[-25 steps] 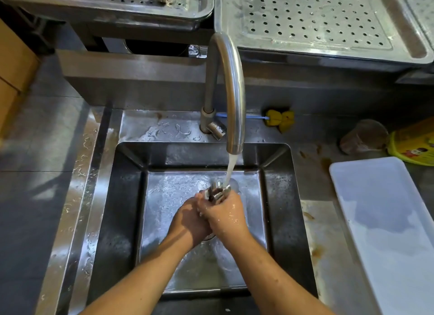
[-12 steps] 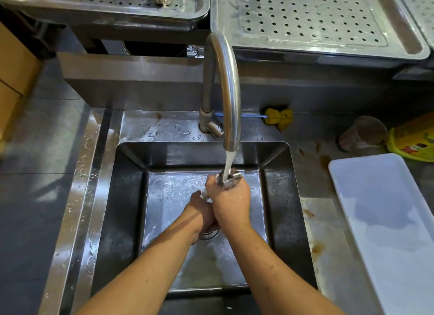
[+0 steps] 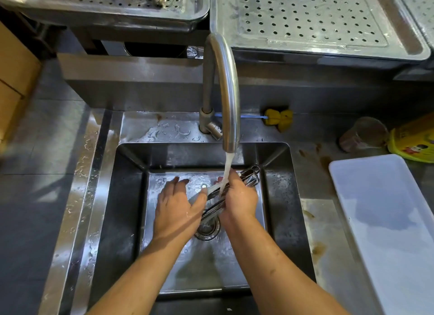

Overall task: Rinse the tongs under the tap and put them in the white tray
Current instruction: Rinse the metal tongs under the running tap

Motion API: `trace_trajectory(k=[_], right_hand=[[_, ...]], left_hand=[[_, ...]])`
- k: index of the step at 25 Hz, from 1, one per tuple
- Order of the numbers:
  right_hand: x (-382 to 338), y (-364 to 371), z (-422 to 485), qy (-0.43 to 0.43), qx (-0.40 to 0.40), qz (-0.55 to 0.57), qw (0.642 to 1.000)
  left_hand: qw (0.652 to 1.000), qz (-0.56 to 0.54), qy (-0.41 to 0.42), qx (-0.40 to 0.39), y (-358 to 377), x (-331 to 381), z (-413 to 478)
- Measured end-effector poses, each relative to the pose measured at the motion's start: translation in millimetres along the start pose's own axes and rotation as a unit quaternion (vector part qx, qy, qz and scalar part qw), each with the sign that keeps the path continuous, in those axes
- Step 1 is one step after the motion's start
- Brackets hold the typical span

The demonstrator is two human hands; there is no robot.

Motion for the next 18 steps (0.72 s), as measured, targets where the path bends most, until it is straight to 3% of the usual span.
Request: trace_trajectory(k=[2,5,7,9,11,13,16,18], right_hand=[[9.6,2.8,1.7,0.04,-0.01,0.009,0.999],[20.2,9.8,-1.6,0.105,-0.03,0.042,0.993],[24.0,16.2,-5.3,0.137,-0.046,0.062,0.988],[25.7,25.3,-7.7,0.147,-0.061,0.071,0.985],[23.8,30.7,-12.4,0.124,-0.071,0.037,0.989],[15.2,28.8,-12.9,0.071,-0.065,-0.039,0.995],[-4.3,17.2,-5.8,-0.014,-0.068,-0.135,0.988],[-9.9,19.9,-11.8,0.008,-0.164,-0.08,0.983]], left_hand=[[0.992,0.007,0.102,-0.067,-1.5,18.8,-2.3],[0.967,0.063,0.136,-0.204,6.3,25.6,-3.0],[0.951,0.145,0.155,-0.227,9.7,26.9,-1.6],[0.956,0.177,0.147,-0.183,12.4,27.2,-1.2],[0.977,0.136,0.107,-0.123,10.8,23.4,0.4],[0.985,0.079,0.083,-0.132,12.2,16.5,1.6],[0.963,-0.063,0.044,-0.258,25.2,14.4,-3.3],[0.901,-0.207,-0.008,-0.381,33.3,23.3,-17.2]])
Point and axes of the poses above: each hand's wrist, its own z-axis towards the middle knuckle, its own y-axis out of the palm, x = y × z, the point moved 8 cm from there along z, towards the middle knuckle, and after that the axes turned 8 degrees about x, right-handed, at the moved point
